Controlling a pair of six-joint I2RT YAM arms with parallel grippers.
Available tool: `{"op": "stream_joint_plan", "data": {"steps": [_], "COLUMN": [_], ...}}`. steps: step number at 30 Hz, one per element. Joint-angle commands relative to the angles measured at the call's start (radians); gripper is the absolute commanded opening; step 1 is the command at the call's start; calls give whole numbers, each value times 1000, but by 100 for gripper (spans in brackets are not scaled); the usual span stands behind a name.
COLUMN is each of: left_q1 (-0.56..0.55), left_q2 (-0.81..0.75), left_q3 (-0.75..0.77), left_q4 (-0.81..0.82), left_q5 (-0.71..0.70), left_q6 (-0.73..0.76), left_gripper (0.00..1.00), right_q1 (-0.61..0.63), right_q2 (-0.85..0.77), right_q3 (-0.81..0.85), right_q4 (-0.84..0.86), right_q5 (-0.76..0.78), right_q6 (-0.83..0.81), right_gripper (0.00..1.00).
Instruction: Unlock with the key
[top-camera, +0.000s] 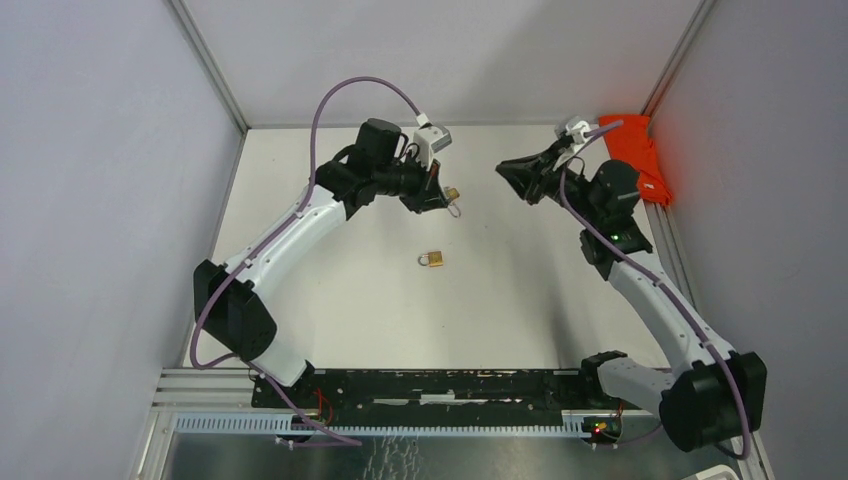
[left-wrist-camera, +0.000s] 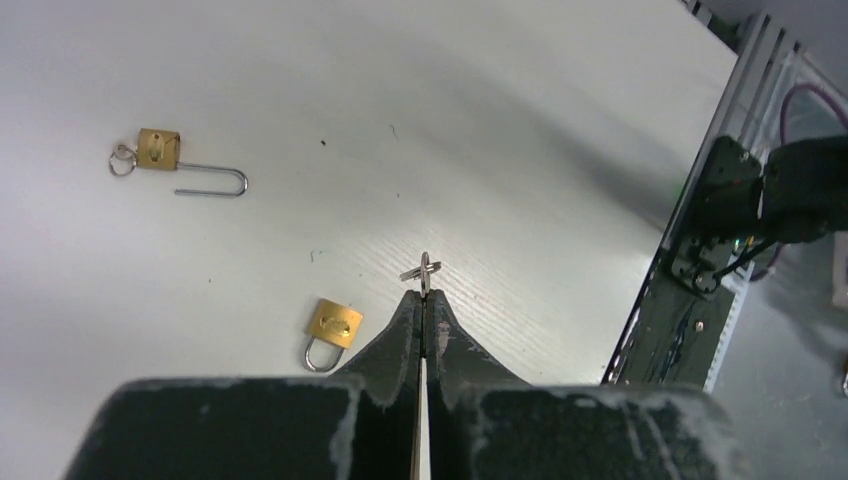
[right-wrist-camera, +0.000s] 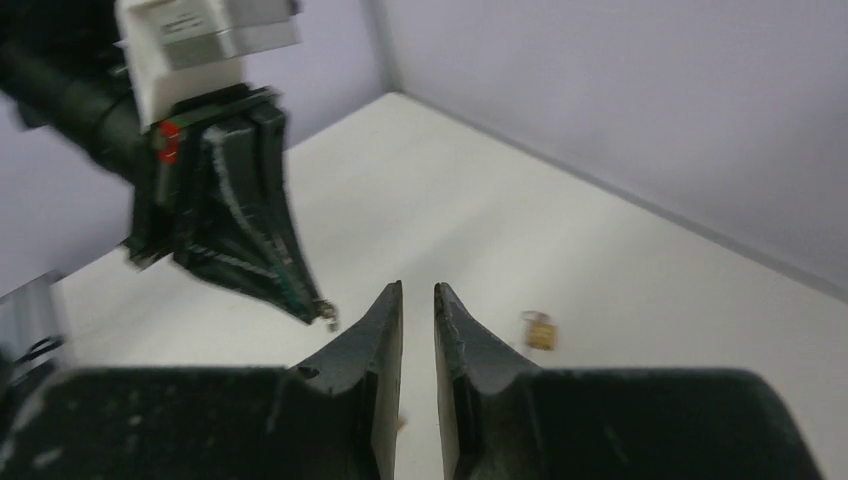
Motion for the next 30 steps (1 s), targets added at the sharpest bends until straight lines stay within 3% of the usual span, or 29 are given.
{"op": "stream_joint_plan", "data": {"steps": [1,6,15,21,30], "left_q1": [-1,-2,-4,-5,-7], "left_q2": [-77,-67,-70,-73,-107], "left_q3": [19,44,49,49,28], "left_q4": [-78,-145,-160,-153,-133], "left_q5": [62,164,243,269,285], "left_q6": [155,205,226,227,228], "left_gripper": [2,2,2,2,2], "right_q1": [1,5,46,122,129], "right_q2": [68,118,144,162,210], "right_q3": [-75,-126,-133,-134,-108], "right_q4": [356,460,520,451,425], "right_q5": [-363,-486,-499,-481,-476], "right_q6": [189,214,219,140,109], "right_gripper": [22,20,17,15,13]}}
